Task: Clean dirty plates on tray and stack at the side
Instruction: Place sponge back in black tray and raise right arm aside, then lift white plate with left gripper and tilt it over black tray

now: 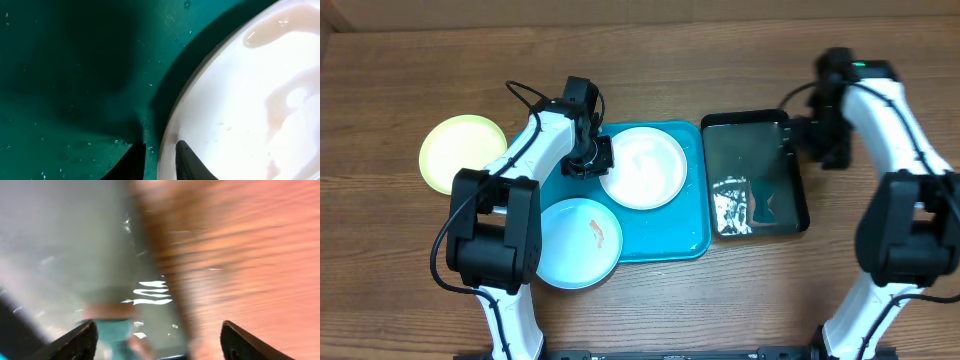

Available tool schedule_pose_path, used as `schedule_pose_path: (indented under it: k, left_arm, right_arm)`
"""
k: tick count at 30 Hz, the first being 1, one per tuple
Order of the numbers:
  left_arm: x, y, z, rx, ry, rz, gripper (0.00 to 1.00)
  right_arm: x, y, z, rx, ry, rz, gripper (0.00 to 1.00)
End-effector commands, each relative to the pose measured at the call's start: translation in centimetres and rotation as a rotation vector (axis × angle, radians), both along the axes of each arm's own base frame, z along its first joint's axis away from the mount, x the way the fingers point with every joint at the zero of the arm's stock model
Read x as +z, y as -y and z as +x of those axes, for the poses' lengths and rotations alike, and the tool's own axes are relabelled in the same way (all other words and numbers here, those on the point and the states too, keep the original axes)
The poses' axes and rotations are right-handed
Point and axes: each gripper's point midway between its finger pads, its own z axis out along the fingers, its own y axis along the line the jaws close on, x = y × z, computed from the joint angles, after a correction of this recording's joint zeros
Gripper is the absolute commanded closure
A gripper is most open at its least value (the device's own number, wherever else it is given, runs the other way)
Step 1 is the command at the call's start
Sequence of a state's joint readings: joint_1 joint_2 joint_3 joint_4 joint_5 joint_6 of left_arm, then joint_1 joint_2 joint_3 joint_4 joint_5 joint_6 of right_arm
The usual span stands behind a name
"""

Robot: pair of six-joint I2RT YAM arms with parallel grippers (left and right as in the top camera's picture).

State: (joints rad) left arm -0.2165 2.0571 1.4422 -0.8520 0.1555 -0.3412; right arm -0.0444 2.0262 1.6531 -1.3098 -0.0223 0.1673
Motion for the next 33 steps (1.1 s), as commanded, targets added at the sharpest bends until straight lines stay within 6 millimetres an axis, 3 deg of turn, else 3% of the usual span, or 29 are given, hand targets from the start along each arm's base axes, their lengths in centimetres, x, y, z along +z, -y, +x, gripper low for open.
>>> schedule_pose_path:
  k: [1,2,9,10,12,18,21,26,33]
  left_arm:
    - [0.0,0.3,-0.3,0.0,-0.002,0.006,0.78]
    - [0.0,0.3,-0.3,-0.002,-0.001,0.009,0.77]
    - [-0.3,0.3,-0.5,-0.019,-0.001,0.033,0.77]
    - [-0.4,0.2,-0.6,-0.02,-0.001,0.047,0.8]
    - [-0.4,0.0,-0.6,-0.019,-0.001,0.055,0.96]
    - [0.0,0.2,-0.7,-0.019,-0.013,0.042,0.96]
    - [1.7,-0.3,-0.3,-0.013,-0.01,0.07,0.96]
    - [6.3,-1.4,2.0,0.001,0.059,0.142,0.96]
    - [13.0,-0.6,5.1,0.009,0.189,0.115,0.96]
  right_arm:
    - [1.1,4.7,-0.1,-0.139,0.029,-0.006,0.15]
    - [1.1,5.9,-0.4,-0.172,0.023,-0.006,0.0]
    - [1.1,9.6,-0.9,-0.271,0.04,-0.01,0.0]
    - [1.1,9.9,-0.8,-0.278,0.046,-0.011,0.0]
    - [1.1,10.5,-0.2,-0.286,0.075,-0.017,0.0]
    - [1.3,11.3,2.0,-0.289,0.169,-0.033,0.0]
    - [1.5,11.7,3.2,-0.289,0.22,-0.042,0.0]
    - [1.8,12.2,4.6,-0.288,0.282,-0.053,0.0]
    - [2.0,12.5,5.5,-0.288,0.32,-0.06,0.0]
